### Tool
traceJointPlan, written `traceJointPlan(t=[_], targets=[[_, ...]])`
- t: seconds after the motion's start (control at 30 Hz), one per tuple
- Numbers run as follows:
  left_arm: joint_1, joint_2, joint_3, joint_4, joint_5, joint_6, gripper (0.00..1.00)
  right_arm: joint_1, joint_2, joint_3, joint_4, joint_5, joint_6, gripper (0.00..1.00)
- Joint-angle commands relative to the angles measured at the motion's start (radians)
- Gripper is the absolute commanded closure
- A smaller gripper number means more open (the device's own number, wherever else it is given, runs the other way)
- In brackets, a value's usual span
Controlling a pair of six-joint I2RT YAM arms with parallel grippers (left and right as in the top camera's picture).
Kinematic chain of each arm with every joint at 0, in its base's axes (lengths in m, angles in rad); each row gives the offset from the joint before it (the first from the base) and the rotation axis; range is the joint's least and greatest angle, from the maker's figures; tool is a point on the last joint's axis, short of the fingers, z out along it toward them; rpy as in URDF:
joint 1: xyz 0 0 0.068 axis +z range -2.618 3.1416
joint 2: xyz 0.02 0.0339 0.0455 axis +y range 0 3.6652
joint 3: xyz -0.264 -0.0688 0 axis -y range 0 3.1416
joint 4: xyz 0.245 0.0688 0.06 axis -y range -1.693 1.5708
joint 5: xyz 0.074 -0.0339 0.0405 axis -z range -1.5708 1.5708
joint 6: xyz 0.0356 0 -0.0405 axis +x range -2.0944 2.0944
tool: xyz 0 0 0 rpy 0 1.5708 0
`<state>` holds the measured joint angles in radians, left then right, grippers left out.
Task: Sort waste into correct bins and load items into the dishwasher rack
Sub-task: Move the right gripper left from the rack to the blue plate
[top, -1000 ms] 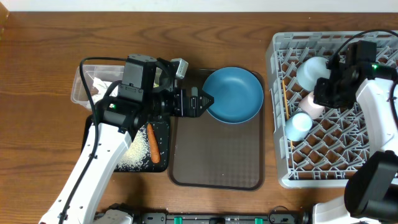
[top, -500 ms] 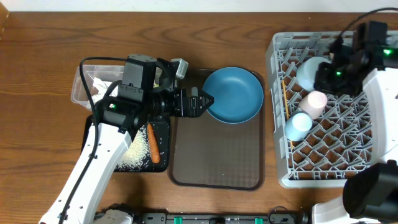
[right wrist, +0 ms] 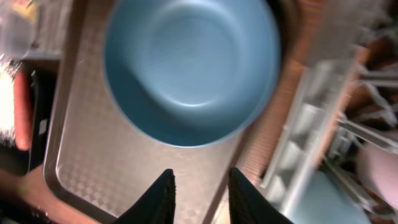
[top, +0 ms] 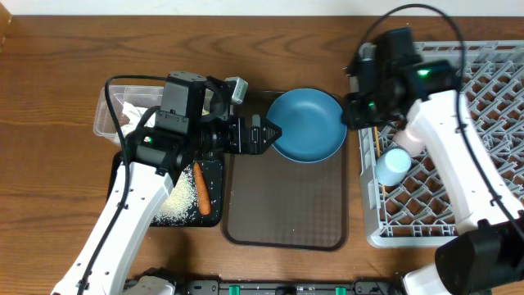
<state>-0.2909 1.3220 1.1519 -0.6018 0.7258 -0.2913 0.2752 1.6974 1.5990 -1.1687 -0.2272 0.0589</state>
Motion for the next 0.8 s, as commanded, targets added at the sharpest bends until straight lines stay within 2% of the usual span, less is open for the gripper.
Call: traceJointPlan(t=[0.0, 0.37, 0.43, 0.53, 0.67, 0.77], targets=[[0.000, 0.004, -0.004, 0.000, -0.005, 0.003, 0.00, 0.075, 0.008, 0.007, 0.003, 0.027, 0.037, 0.69], [0.000, 0.004, -0.004, 0.001, -0.006, 0.003, 0.00, 0.215, 0.008, 0.002, 0.043, 0.063, 0.148, 0.63], [0.000, 0.004, -0.004, 0.061, -0.033, 0.000, 0.00, 0.233, 0.008, 0.001, 0.040, 0.063, 0.158, 0.63], [0.005, 0.004, -0.004, 0.111, -0.159, 0.006, 0.00, 0.251, 0.008, 0.001, 0.035, 0.063, 0.158, 0.62], [0.055, 0.004, -0.004, 0.075, -0.381, 0.006, 0.00, 0.280, 0.008, -0.006, 0.045, 0.063, 0.157, 0.61], [0.123, 0.004, -0.004, 0.039, -0.478, 0.006, 0.00, 0.311, 0.008, -0.032, 0.101, 0.066, 0.151, 0.56]])
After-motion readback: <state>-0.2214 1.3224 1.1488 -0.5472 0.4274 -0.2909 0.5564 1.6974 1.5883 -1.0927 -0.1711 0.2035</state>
